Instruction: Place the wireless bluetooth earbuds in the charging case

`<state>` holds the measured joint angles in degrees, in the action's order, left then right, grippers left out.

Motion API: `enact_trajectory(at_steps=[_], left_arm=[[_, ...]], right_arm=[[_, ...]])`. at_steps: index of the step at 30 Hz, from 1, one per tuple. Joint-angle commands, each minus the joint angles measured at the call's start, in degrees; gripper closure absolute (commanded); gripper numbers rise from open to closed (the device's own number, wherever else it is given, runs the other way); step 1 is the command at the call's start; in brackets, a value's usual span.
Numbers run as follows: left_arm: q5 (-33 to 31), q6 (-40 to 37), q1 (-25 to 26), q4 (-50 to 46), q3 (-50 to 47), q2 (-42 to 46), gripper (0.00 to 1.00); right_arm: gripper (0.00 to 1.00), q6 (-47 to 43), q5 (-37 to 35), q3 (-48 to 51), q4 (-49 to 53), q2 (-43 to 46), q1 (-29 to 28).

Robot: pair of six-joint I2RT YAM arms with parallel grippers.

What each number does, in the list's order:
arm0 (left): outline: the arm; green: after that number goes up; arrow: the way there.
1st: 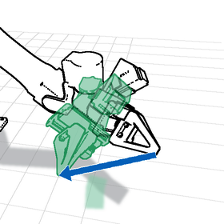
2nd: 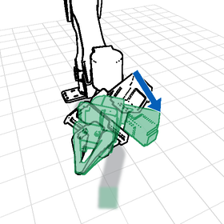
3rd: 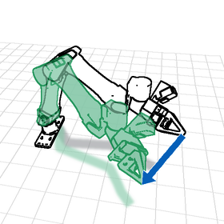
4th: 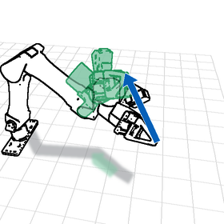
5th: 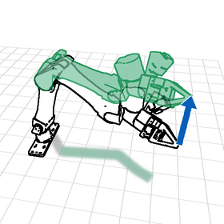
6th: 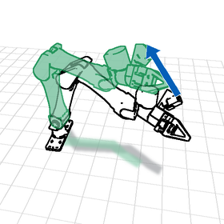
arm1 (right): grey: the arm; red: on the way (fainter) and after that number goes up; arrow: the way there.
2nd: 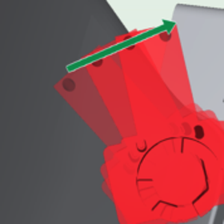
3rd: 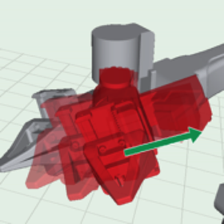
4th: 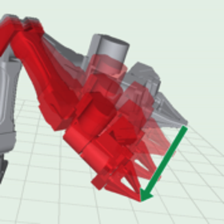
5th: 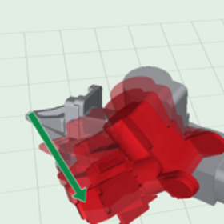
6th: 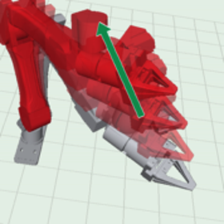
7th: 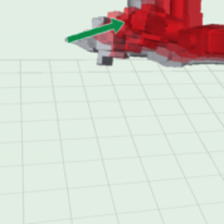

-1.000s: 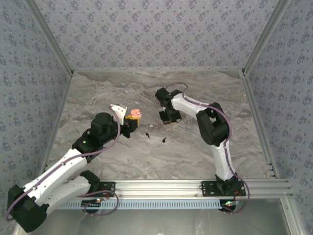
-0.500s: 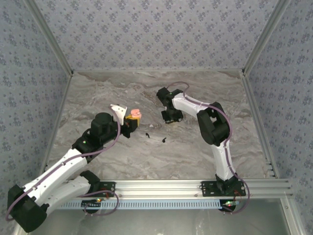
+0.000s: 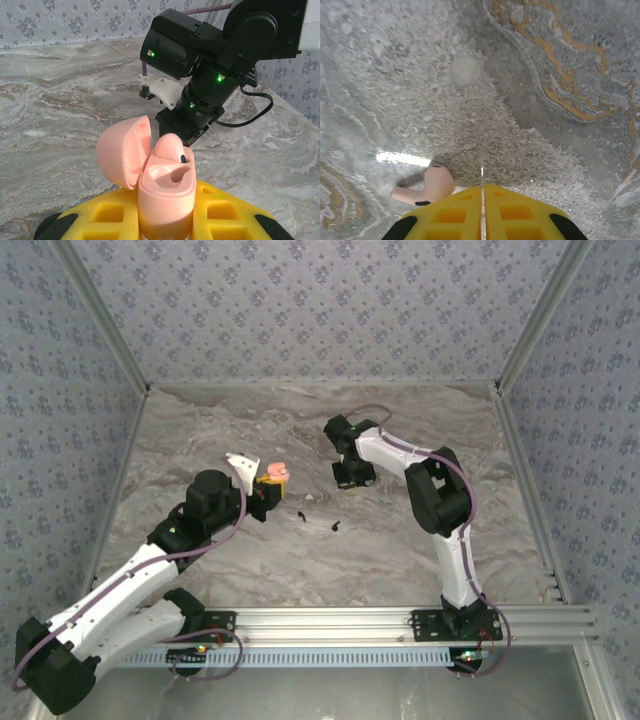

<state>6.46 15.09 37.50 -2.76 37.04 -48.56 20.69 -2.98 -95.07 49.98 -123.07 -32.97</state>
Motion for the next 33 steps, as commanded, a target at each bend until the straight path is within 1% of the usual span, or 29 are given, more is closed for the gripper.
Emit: enact_trajectory(at_steps=[1, 6, 17, 23, 26, 33], left_arm=[[0.90, 0.39, -0.23, 2.15, 2.51, 0.07, 0.80], [0.75, 0.29, -0.22, 2.15, 2.37, 0.04, 0.80], [0.42, 0.21, -0.20, 1.75, 2.25, 0.57, 0.80], [0.27, 0.16, -0.18, 1.44, 2.12, 1.07, 0.80], [0.16, 0.20, -0.16, 1.45, 2.02, 1.17, 0.80], [0.28, 0.38, -0.15, 1.45, 2.07, 1.33, 0.80]], right_arm=[[0.90, 1.24, 2.19, -2.77, 0.12, -1.05, 0.26], [0.90, 0.94, 4.29, -4.28, 0.22, -2.47, 0.19], [0.89, 0.71, 6.32, -6.85, -0.42, -3.94, 0.36], [0.87, 0.79, 4.72, -8.64, 1.05, -2.94, 0.21], [0.86, 0.74, 4.57, -7.67, 1.22, -0.80, -0.06], [0.88, -1.28, 8.30, -0.27, -0.96, 5.03, -0.43]])
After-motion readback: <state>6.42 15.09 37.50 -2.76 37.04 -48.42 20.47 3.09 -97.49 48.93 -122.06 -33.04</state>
